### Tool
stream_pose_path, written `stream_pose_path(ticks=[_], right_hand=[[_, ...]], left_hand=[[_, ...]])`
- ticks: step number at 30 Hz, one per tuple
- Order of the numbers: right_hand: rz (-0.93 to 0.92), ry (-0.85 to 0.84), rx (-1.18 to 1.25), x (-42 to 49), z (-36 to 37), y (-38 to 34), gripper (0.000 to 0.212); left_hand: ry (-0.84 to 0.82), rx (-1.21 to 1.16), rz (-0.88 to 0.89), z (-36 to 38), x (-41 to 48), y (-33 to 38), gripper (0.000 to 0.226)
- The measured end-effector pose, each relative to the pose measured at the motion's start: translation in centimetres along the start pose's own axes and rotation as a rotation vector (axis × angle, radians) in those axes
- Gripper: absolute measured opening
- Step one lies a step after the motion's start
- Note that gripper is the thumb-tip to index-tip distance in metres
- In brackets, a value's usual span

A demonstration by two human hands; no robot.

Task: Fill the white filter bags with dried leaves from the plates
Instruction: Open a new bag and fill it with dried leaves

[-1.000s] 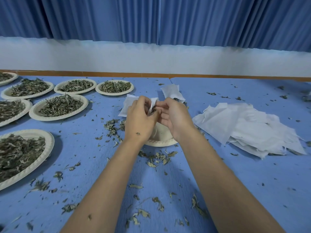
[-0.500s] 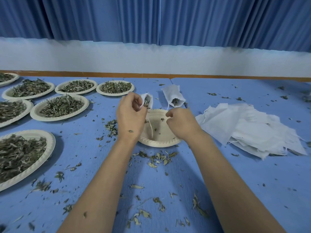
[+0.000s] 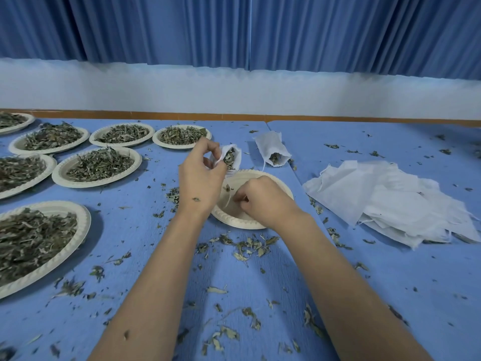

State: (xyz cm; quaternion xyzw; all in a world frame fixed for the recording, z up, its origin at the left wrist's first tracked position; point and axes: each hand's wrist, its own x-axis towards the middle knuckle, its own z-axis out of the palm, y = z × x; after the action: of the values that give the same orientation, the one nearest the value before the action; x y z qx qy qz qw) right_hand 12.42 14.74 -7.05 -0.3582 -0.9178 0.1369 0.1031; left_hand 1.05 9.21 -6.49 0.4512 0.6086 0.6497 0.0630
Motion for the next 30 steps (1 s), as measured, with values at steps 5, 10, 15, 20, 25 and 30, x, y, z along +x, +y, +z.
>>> stream_pose_path(ticks=[5,10,15,20,25,30], right_hand=[[0.002,0.071,0.004,0.2,0.4,-0.5,0.029],[0.157,0.164,0.165,1.8,0.3,-0.7,0.019],[0.127,0.119,0.085,3.2,0.4,-1.2,0.014],[-0.036,0.01,-0.09,2.9,0.2,-1.3,0.012],[-0.032,0.038,-0.157,2.8,0.4,-1.5,0.036],[0.098,0.064,-0.011,2.5,0.3,-1.0,0.012]], left_hand=[[0.014,-0.009,-0.003,0.0,0.1,0.0,0.032],[0.037,-0.012,0.001,0.0,0.1,-0.1,0.031],[0.053,-0.007,-0.014,0.1,0.2,-0.3,0.031],[0.072,-0.025,-0.028,-0.2,0.3,-0.6,0.03],[0.062,-0.024,-0.021,0.2,0.1,-0.5,0.032],[0.031,-0.021,-0.027,0.1,0.0,-0.3,0.031]])
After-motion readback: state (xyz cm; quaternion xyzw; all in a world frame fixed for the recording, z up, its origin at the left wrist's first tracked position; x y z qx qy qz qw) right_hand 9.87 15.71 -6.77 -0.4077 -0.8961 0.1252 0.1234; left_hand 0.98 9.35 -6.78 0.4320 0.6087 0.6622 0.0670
